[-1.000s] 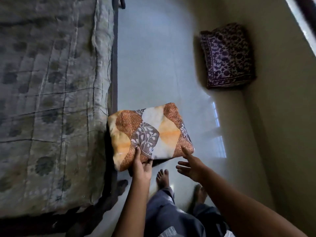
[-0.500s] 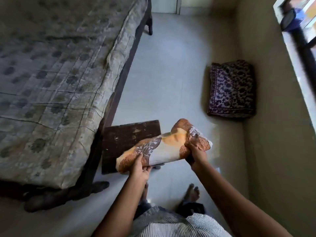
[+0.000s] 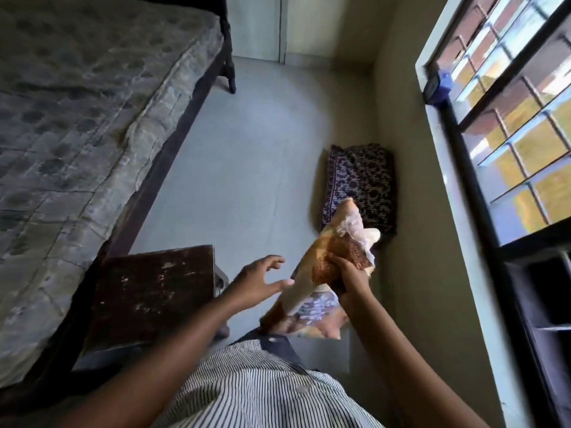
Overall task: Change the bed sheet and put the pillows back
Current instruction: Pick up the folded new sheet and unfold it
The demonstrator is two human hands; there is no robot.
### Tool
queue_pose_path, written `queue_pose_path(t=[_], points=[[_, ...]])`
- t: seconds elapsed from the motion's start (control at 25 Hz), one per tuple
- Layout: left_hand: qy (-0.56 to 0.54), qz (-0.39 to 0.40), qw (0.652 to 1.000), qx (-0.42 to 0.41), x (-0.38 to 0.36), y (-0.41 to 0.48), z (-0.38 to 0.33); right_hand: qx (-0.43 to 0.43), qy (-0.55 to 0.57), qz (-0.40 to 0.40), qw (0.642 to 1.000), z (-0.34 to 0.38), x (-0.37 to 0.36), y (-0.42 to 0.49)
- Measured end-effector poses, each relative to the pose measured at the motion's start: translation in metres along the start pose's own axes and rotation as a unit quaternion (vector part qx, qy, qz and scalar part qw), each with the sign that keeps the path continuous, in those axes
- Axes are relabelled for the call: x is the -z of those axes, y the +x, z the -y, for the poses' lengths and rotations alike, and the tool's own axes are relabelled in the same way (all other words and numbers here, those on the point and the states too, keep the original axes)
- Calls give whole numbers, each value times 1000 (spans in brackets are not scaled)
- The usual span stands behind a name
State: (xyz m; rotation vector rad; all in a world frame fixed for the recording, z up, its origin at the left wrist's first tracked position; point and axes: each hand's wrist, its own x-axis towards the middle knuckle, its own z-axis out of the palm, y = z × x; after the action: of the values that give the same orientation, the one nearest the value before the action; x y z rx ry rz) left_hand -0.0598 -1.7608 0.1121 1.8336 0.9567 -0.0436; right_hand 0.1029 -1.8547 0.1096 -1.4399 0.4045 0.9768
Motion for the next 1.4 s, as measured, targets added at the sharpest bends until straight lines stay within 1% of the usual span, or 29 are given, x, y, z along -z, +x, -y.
queue_pose_path(t=[0.08, 0.12, 0.16, 0.24, 0.28, 0.32, 0.36, 0.4, 0.44, 0.48, 0.52, 0.56, 0.6, 0.64, 0.68, 0.72, 0.76, 0.8, 0.84, 0.88, 0.92, 1.04, 1.08, 1.12, 1.16, 1.2, 1.28, 1.32, 1.4], points=[[28, 50, 998, -23, -17, 30, -28, -5, -14, 45, 999, 30, -18, 17], [35, 38, 998, -19, -26, 46, -36, -12, -16, 60, 998, 46, -30, 26], [47, -8, 999, -19, -29, 62, -39, -19, -14, 76, 997, 61, -42, 34], [90, -136, 986, -32, -13, 98, -42, -30, 1, 110, 994, 90, -68, 53], [101, -170, 980, -35, 6, 120, -44, -31, 6, 133, 991, 104, -84, 64], [107, -180, 977, -41, 30, 142, -45, -33, 1, 162, 986, 117, -101, 76], [112, -176, 977, -42, 57, 164, -48, -41, -22, 188, 981, 133, -119, 85], [115, -171, 978, -38, 85, 185, -49, -46, -77, 219, 972, 148, -138, 93], [121, -170, 977, -35, 113, 206, -52, -24, -175, 252, 952, 165, -157, 99], [132, -165, 977, -30, 139, 221, -54, 34, -312, 276, 908, 181, -172, 104], [151, -156, 976, -25, 161, 234, -57, 137, -451, 274, 838, 196, -185, 109], [175, -143, 974, -26, 185, 249, -59, 266, -546, 254, 752, 212, -204, 116], [201, -133, 970, -32, 206, 263, -60, 377, -582, 238, 680, 227, -224, 121], [228, -128, 964, -43, 225, 276, -61, 453, -579, 242, 633, 237, -245, 124], [254, -123, 958, -54, 243, 285, -62, 503, -579, 263, 585, 243, -266, 128], [275, -117, 952, -66, 259, 292, -63, 534, -600, 282, 525, 244, -287, 137], [287, -112, 948, -79, 275, 299, -63, 550, -640, 286, 454, 242, -308, 146], [292, -110, 946, -93, 291, 304, -63, 546, -681, 280, 401, 239, -329, 158], [291, -108, 945, -101, 307, 309, -63, 537, -712, 266, 365, 238, -348, 165], [289, -114, 944, -110, 321, 315, -64, 530, -731, 248, 350, 240, -365, 171], [283, -124, 944, -116, 337, 324, -62, 532, -734, 232, 351, 244, -386, 180], [188, -149, 964, -116, 383, 360, -52, 523, -737, 212, 372, 265, -448, 204], [167, -139, 972, -92, 400, 373, -48, 517, -731, 217, 388, 274, -470, 213], [179, -121, 975, -57, 418, 388, -43, 510, -727, 223, 403, 282, -493, 225], [210, -102, 972, -20, 436, 402, -34, 503, -725, 230, 409, 290, -513, 234], [232, -97, 968, 12, 450, 414, -28, 501, -727, 238, 405, 298, -532, 243], [237, -140, 960, 51, 487, 445, -12, 509, -729, 249, 384, 314, -580, 259], [225, -176, 957, 54, 506, 460, -7, 515, -727, 248, 380, 322, -604, 267], [214, -263, 940, 34, 547, 489, -2, 527, -716, 238, 391, 336, -651, 281]])
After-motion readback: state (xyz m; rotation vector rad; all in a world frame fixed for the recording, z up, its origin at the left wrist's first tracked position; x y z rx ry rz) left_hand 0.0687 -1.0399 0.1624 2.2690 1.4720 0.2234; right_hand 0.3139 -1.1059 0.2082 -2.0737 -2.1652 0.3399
